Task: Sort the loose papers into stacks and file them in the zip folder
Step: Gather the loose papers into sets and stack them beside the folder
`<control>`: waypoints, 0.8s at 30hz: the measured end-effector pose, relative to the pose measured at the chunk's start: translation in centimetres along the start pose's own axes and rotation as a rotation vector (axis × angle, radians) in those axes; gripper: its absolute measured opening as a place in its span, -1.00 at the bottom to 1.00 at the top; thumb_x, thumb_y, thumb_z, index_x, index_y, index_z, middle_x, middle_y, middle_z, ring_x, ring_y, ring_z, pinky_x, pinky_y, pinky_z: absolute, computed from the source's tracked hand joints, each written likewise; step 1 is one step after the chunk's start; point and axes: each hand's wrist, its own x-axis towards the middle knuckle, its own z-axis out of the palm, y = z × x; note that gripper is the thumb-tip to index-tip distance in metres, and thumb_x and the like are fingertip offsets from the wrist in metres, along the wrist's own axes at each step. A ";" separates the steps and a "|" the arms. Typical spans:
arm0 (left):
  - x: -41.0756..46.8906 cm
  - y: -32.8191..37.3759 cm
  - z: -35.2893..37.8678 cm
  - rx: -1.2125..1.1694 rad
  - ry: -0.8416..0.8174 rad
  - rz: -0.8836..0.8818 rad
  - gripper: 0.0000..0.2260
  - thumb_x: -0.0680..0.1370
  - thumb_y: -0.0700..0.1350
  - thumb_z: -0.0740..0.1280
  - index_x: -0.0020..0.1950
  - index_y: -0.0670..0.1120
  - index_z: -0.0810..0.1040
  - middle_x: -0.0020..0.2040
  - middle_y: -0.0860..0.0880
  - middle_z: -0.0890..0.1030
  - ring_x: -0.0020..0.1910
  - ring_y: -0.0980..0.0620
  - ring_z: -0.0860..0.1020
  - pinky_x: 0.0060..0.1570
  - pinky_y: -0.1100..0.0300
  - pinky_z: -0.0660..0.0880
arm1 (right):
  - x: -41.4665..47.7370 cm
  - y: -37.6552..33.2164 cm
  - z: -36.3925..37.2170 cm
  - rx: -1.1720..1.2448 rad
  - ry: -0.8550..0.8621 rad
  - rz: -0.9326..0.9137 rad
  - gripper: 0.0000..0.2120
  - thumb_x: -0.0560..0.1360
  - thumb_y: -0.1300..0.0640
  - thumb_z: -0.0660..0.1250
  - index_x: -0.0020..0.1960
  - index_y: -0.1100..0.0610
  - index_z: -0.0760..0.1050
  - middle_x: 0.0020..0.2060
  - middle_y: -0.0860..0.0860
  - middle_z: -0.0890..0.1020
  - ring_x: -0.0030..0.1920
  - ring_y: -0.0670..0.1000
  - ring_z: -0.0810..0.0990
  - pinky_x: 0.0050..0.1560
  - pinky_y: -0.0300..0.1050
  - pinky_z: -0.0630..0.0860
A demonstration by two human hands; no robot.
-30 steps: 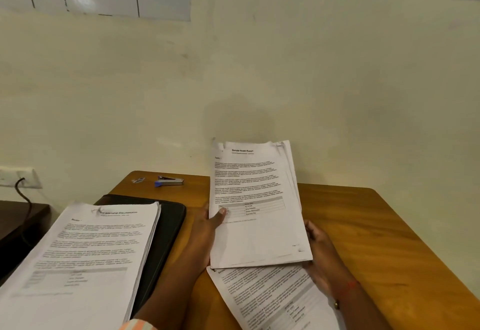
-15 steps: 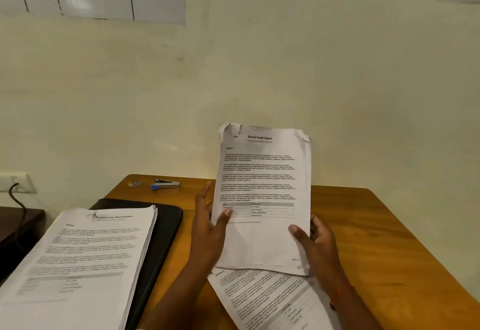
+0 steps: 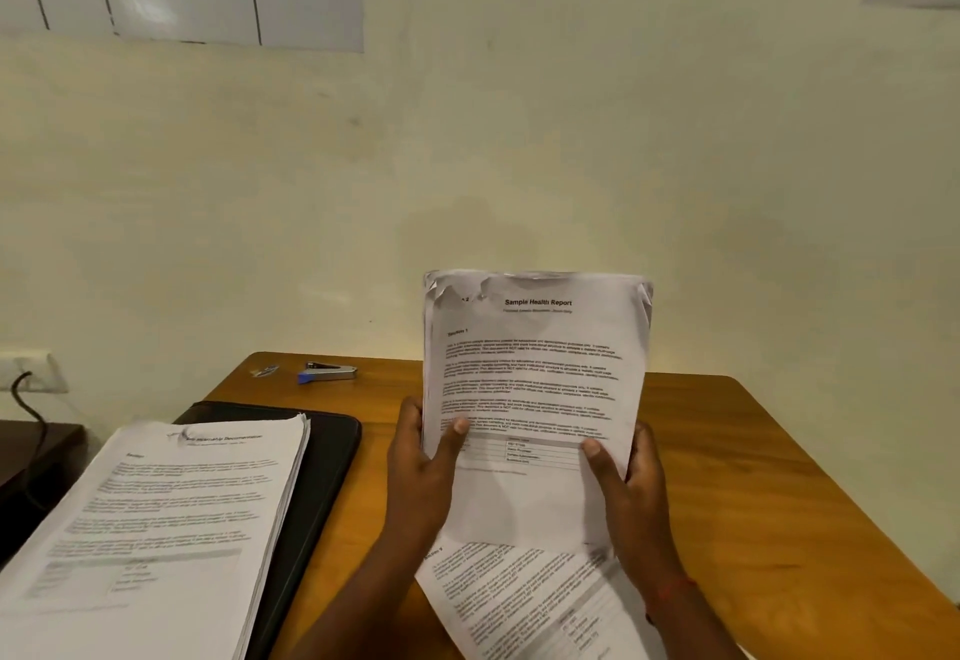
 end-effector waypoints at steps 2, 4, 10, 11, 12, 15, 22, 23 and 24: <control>-0.2 -0.3 0.1 -0.014 -0.020 -0.032 -0.73 0.59 -0.06 0.40 0.27 0.04 0.49 0.15 -0.04 0.68 0.08 -0.09 0.69 -0.03 -0.16 0.67 | 0.0 0.3 -0.2 0.019 -0.016 0.041 -0.62 0.49 0.13 0.40 0.29 0.07 0.46 0.11 -0.04 0.69 0.10 -0.14 0.66 -0.10 -0.28 0.61; -0.3 -0.2 0.2 -0.033 -0.011 -0.043 -0.71 0.58 -0.05 0.39 0.29 -0.01 0.49 0.14 -0.03 0.68 0.08 -0.09 0.70 -0.02 -0.16 0.67 | 0.0 0.3 -0.2 0.025 -0.040 0.054 -0.57 0.43 0.08 0.43 0.29 0.05 0.49 0.11 -0.09 0.70 0.14 -0.09 0.66 -0.06 -0.25 0.62; -0.4 -0.1 0.4 0.021 0.043 -0.018 -0.71 0.56 -0.02 0.40 0.25 -0.01 0.51 0.09 0.04 0.70 0.05 -0.01 0.70 -0.08 0.00 0.68 | -0.1 1.0 0.5 0.030 -0.045 0.033 -0.52 0.43 0.10 0.46 0.33 0.04 0.48 0.14 -0.07 0.68 0.15 -0.09 0.66 -0.01 -0.20 0.64; -0.5 -0.4 0.3 0.033 0.023 -0.039 -0.68 0.56 0.00 0.40 0.29 0.00 0.50 0.11 0.03 0.70 0.06 -0.01 0.70 -0.05 -0.05 0.68 | -0.2 1.2 0.7 0.011 -0.071 0.072 -0.54 0.42 0.06 0.46 0.30 0.03 0.50 0.12 -0.05 0.69 0.14 -0.04 0.67 -0.01 -0.17 0.64; -0.5 -0.6 0.3 0.047 0.010 -0.063 -0.67 0.57 0.00 0.41 0.32 0.01 0.49 0.13 0.04 0.69 0.07 -0.01 0.70 -0.03 -0.09 0.68 | -0.2 1.5 0.8 -0.014 -0.098 0.110 -0.56 0.41 0.01 0.46 0.27 0.02 0.51 0.10 -0.03 0.70 0.13 0.01 0.68 -0.05 -0.16 0.65; -0.1 -1.2 -0.1 0.089 0.041 -0.089 -0.68 0.58 -0.01 0.41 0.32 0.05 0.51 0.11 0.05 0.70 0.02 0.03 0.71 -0.08 -0.04 0.69 | -0.1 1.2 1.0 -0.082 -0.155 0.135 -0.57 0.42 -0.03 0.42 0.26 -0.01 0.49 0.09 -0.09 0.68 0.08 -0.06 0.68 -0.14 -0.27 0.62; 1.5 -2.1 -1.8 0.083 0.259 -0.166 -0.72 0.62 -0.10 0.39 0.31 0.10 0.52 0.11 0.12 0.64 0.05 0.11 0.65 -0.10 0.22 0.59 | 1.8 1.2 -3.2 -1.168 -0.414 0.170 -0.32 0.14 -0.61 0.37 -0.03 -0.10 0.45 -0.08 -0.13 0.55 -0.06 -0.10 0.54 -0.20 -0.15 0.49; 1.8 -2.5 -2.2 0.062 0.304 -0.201 -0.69 0.62 -0.11 0.39 0.36 0.04 0.51 0.13 0.07 0.63 0.09 0.06 0.64 -0.07 0.19 0.58 | 1.9 1.2 -3.4 -1.273 -0.485 0.230 -0.26 0.08 -0.62 0.39 -0.01 -0.10 0.44 -0.04 -0.11 0.52 -0.01 -0.07 0.52 -0.14 -0.15 0.49; 2.1 -2.9 -2.5 0.033 0.344 -0.240 -0.66 0.62 -0.12 0.39 0.39 -0.01 0.49 0.17 0.03 0.63 0.13 0.00 0.63 -0.01 0.13 0.57 | 1.8 1.1 -3.5 -1.321 -0.539 0.284 -0.24 0.08 -0.57 0.44 0.05 -0.08 0.43 0.01 -0.09 0.50 0.05 -0.04 0.49 -0.05 -0.13 0.52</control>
